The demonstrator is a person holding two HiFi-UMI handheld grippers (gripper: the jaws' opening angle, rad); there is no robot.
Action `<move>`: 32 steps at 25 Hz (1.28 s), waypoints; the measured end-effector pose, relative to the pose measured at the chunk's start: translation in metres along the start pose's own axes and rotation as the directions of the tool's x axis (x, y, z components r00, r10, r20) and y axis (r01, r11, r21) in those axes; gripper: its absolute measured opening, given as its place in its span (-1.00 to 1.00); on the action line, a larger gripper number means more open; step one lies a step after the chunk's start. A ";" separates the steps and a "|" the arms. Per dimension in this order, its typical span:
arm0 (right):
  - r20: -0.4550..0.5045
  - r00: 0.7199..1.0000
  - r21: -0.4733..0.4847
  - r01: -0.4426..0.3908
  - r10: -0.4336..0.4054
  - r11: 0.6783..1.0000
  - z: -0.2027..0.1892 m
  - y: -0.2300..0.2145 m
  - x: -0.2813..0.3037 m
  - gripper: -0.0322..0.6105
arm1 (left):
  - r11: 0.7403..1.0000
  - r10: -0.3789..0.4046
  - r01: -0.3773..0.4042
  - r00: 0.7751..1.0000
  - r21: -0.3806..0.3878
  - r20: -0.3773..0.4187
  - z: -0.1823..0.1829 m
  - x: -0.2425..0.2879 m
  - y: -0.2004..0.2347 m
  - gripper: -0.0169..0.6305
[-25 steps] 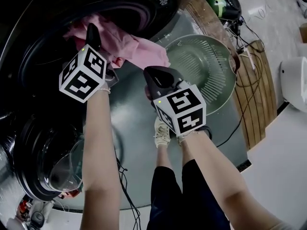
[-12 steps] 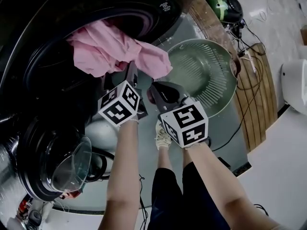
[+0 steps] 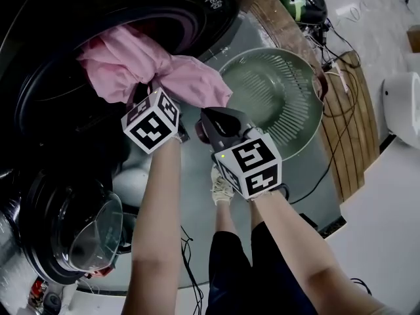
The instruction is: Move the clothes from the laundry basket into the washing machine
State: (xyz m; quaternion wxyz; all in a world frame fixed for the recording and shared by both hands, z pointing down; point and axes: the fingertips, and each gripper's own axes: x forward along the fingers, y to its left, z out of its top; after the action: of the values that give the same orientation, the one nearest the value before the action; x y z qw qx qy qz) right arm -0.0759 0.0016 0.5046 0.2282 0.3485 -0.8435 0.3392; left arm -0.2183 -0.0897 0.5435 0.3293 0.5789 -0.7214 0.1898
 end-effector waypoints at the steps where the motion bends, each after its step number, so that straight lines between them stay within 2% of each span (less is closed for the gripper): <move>1: 0.003 1.000 0.000 0.000 0.000 1.000 0.002 0.001 0.001 -0.82 | 1.000 -0.010 0.009 0.999 0.008 0.039 0.010 -0.005 0.000 -0.77; 3: 0.013 1.000 -0.003 -0.005 0.005 1.000 0.006 0.004 0.001 -0.82 | 0.999 -0.033 0.031 0.990 0.016 0.140 0.038 -0.019 0.003 -0.79; 5: 0.027 1.000 -0.004 -0.012 0.012 1.000 0.012 0.007 0.000 -0.82 | 0.999 -0.041 0.032 0.970 0.041 0.241 0.072 -0.031 0.009 -0.80; 9: 0.043 0.999 0.000 -0.012 0.012 1.000 0.020 0.014 -0.001 -0.82 | 0.996 -0.001 -0.032 0.924 0.079 0.382 0.128 -0.043 0.029 -0.80; 14: 0.052 0.998 0.005 -0.026 0.026 1.000 0.023 0.029 0.002 -0.82 | 0.994 0.055 -0.094 0.849 0.047 0.525 0.178 -0.057 0.054 -0.80; 15: 0.053 0.998 0.002 -0.031 0.030 1.000 0.023 0.031 0.003 -0.82 | 0.994 0.064 -0.100 0.853 0.043 0.518 0.182 -0.054 0.057 -0.80; 16: 0.053 0.998 0.000 -0.034 0.034 0.999 0.023 0.032 0.003 -0.82 | 0.995 0.069 -0.098 0.873 0.036 0.483 0.179 -0.045 0.059 -0.78; 17: 0.052 0.998 0.000 -0.035 0.035 0.999 0.023 0.032 0.004 -0.82 | 0.996 0.064 -0.081 0.904 0.022 0.423 0.171 -0.034 0.060 -0.65; 19: 0.048 0.998 0.004 -0.033 0.032 0.999 0.021 0.032 0.004 -0.81 | 1.000 0.027 -0.023 0.955 -0.017 0.296 0.147 -0.014 0.056 -0.03; 20: 0.046 0.998 0.006 -0.031 0.031 0.999 0.020 0.032 0.003 -0.82 | 1.000 0.016 -0.009 0.967 -0.026 0.255 0.135 -0.011 0.055 0.05; 25: 0.035 0.999 0.010 -0.018 0.018 1.000 0.018 0.027 -0.004 -0.81 | 1.000 -0.007 0.006 0.984 0.005 0.177 0.086 -0.027 0.041 0.17; 29: 0.029 1.000 0.018 -0.005 0.005 1.000 0.016 0.024 -0.007 -0.82 | 0.999 -0.034 0.033 0.998 0.020 0.051 0.036 -0.030 0.024 0.17; 32: 0.030 1.000 0.021 0.003 -0.004 1.000 0.015 0.022 -0.006 -0.82 | 0.999 -0.043 0.043 0.998 0.004 -0.041 0.009 -0.018 0.019 0.17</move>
State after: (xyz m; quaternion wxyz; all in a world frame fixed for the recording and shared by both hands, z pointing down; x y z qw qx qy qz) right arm -0.0902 0.0051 0.4819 0.2123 0.3573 -0.8427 0.3422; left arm -0.2370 -0.0775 0.5269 0.3467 0.5909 -0.7015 0.1964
